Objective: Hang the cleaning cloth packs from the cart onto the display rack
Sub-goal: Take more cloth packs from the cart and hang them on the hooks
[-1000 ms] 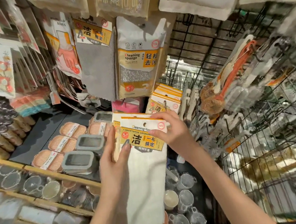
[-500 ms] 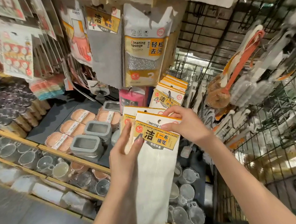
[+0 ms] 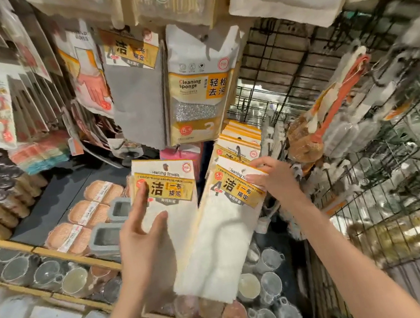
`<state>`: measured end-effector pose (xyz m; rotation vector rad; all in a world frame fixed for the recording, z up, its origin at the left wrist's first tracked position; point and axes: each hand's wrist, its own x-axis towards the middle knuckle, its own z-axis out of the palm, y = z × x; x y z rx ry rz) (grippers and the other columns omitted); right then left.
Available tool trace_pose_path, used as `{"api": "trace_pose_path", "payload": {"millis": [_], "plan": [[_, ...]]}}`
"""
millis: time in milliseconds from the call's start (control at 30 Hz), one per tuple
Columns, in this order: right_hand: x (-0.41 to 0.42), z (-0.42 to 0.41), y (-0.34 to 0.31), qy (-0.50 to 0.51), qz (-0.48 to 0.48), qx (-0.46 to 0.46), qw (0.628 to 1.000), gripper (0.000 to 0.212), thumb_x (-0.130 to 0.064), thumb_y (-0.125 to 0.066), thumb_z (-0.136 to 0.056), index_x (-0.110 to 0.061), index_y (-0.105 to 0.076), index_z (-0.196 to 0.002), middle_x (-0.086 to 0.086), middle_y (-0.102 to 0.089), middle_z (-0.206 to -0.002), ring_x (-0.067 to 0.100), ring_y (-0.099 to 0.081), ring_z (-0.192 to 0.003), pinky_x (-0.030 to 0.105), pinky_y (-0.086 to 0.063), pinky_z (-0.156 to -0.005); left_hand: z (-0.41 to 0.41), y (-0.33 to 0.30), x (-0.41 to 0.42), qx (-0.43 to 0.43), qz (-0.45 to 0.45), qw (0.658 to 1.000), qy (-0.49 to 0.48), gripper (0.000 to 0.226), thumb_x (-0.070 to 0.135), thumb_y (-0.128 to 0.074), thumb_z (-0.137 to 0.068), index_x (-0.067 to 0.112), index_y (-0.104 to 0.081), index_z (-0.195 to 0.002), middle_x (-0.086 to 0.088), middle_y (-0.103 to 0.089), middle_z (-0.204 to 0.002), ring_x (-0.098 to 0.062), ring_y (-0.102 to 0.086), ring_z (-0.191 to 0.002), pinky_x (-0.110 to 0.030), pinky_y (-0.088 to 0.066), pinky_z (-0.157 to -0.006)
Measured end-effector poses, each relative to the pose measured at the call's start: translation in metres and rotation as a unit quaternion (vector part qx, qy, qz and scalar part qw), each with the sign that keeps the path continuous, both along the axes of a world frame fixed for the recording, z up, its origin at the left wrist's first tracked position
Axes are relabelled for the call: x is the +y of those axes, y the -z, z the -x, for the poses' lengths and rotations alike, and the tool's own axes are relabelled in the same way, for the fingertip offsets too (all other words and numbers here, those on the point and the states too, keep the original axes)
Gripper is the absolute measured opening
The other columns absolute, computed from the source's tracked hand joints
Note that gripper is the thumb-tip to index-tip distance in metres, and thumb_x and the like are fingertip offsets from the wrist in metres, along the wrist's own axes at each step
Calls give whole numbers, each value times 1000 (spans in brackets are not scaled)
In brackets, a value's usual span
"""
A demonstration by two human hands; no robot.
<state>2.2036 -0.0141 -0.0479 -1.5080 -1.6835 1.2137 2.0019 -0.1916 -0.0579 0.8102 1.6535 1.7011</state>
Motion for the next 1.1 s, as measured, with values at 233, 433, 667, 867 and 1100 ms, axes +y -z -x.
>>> {"api": "trace_pose_path", "payload": {"millis": [233,433,667,867,1100], "plan": [[33,22,25,82,-7,0,997,22,-9,-76,-75,-13,-67,-95,3,-63,-106,15,-60,-93,3,-40,-53,54,25,16,97,36,995,-4,71,9,-68,-86,60,-43,-129,40,-46,-131,16,-42,-123,-8,-34,-100],[50,20,39,101,-15,-44,994,26,-16,-77,-76,-18,-69,-101,-5,-62,-115,14,-57,-109,23,-42,-88,54,30,32,136,37,990,-5,72,7,-70,-83,47,-40,-136,34,-44,-133,4,-48,-123,5,-32,-85],[59,22,38,97,-18,-18,995,19,-16,-74,-79,-20,-68,-96,-1,-60,-125,16,-53,-119,33,-42,-100,48,32,38,127,49,991,12,72,9,-69,-84,45,-38,-138,20,-44,-141,-3,-44,-127,9,-30,-81],[66,35,41,42,-50,-128,990,23,-18,-65,-87,-20,-67,-110,-3,-60,-123,15,-55,-114,23,-39,-83,40,33,38,94,36,995,22,71,7,-68,-84,47,-40,-136,26,-44,-140,12,-41,-126,4,-30,-93],[66,23,45,32,-55,-121,991,27,-14,-63,-89,-16,-65,-115,-2,-62,-117,12,-55,-102,23,-41,-82,37,36,32,72,38,996,20,70,7,-67,-84,40,-40,-140,29,-43,-138,17,-41,-122,-10,-30,-101]]}}
